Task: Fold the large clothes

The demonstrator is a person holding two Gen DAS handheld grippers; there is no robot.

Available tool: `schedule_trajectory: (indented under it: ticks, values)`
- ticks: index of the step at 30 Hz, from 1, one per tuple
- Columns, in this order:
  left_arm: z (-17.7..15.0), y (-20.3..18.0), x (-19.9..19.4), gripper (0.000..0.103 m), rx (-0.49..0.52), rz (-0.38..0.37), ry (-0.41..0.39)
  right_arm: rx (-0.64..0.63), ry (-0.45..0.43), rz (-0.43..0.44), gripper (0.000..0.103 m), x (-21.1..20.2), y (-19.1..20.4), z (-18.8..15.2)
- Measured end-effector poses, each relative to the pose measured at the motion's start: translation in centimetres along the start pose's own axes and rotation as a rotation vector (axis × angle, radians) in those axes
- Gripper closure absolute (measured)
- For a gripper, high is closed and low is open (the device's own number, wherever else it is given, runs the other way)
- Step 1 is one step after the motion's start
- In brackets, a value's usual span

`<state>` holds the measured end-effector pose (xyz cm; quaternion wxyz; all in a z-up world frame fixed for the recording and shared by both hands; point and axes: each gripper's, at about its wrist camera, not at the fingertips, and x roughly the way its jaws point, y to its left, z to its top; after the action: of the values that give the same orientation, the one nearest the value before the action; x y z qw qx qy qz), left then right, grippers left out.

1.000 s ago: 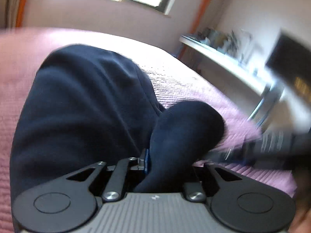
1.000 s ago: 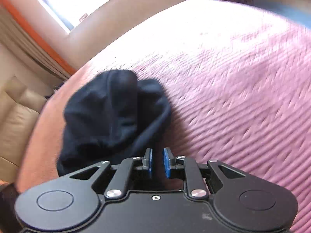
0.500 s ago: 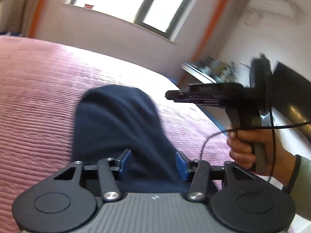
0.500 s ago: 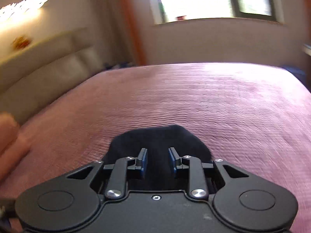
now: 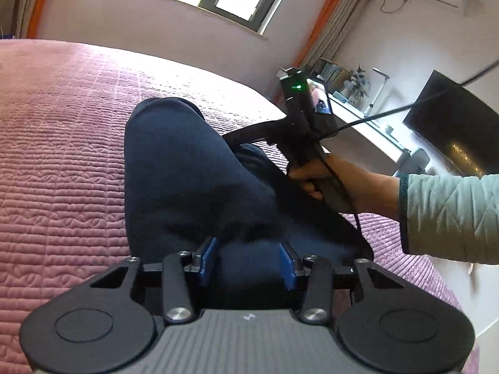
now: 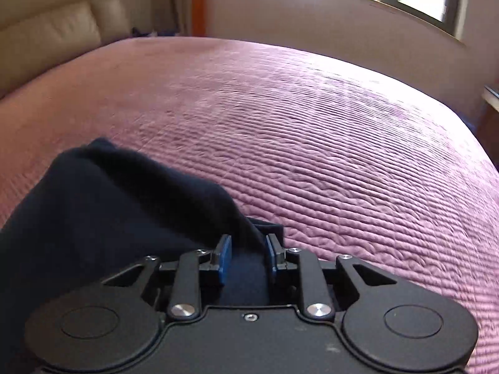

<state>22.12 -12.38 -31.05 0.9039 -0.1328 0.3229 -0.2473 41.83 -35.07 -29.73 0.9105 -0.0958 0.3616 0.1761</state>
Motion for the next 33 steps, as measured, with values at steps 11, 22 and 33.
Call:
schedule_trajectory:
  ticks: [11, 22, 33]
  values:
    - [2.8, -0.5, -3.1, 0.059, 0.004, 0.069, -0.067, 0.011, -0.089, 0.031, 0.069, -15.1, 2.4, -1.4]
    - [0.0, -2.4, 0.7, 0.064, 0.028, 0.115, 0.022, 0.226, 0.212, 0.06, 0.102, -15.4, 3.2, -14.7]
    - [1.6, -2.9, -4.2, 0.049, 0.045, 0.175, 0.052, 0.403, 0.127, 0.056, 0.02, -19.7, -1.2, -14.6]
